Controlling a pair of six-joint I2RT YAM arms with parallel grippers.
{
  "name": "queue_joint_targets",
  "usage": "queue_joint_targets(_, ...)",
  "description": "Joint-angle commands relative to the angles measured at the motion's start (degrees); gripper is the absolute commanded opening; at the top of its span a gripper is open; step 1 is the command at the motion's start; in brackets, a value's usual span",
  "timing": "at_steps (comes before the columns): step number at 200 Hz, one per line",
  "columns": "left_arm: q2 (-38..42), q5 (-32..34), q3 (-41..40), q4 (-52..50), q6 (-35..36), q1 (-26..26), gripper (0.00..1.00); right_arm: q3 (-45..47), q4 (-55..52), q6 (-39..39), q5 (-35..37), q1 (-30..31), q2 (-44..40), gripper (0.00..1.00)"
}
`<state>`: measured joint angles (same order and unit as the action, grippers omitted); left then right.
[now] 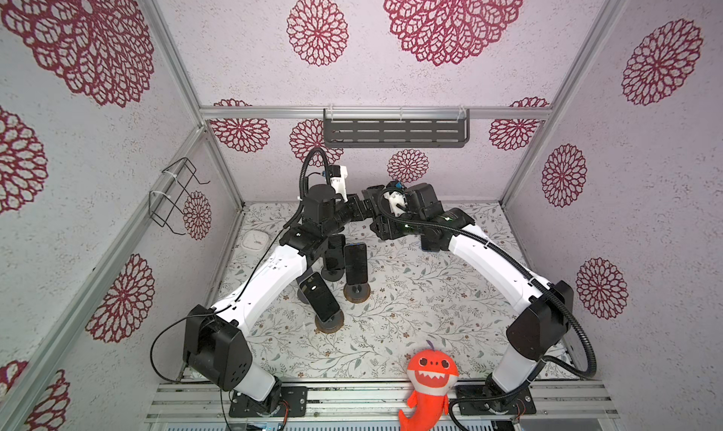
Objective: Remove the phone from the phone stand
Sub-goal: Pass the phone, then place the phone at the top-center of the table.
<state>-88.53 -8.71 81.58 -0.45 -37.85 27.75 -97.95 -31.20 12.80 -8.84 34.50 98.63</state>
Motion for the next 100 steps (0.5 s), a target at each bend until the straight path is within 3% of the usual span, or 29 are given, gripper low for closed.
queue_joint_targets(1,2.5,-0.1,3.1,-8.0,1.4,-3.2,0.98,0.8,-0.3,1.1,3.2,-2.7,-4.9,0.26)
queue_joint_targets(43,7.4,6.3,3.8,-20.9,3.4,-10.7,0.98,4.2,-4.0,2.5,8.7,-7.4,-6.0,0.0)
queue_joint_targets(73,8.9,12.2,4.0,-26.4,9.8,-14.2,0.98,5.1,-4.2,3.3,12.2,-11.1,-3.0,0.0)
queue_joint_targets(100,9.3,13.3,3.0,-27.9,10.7,-16.0,0.98,1.4,-6.5,3.7,14.0,-13.2,3.4,0.0)
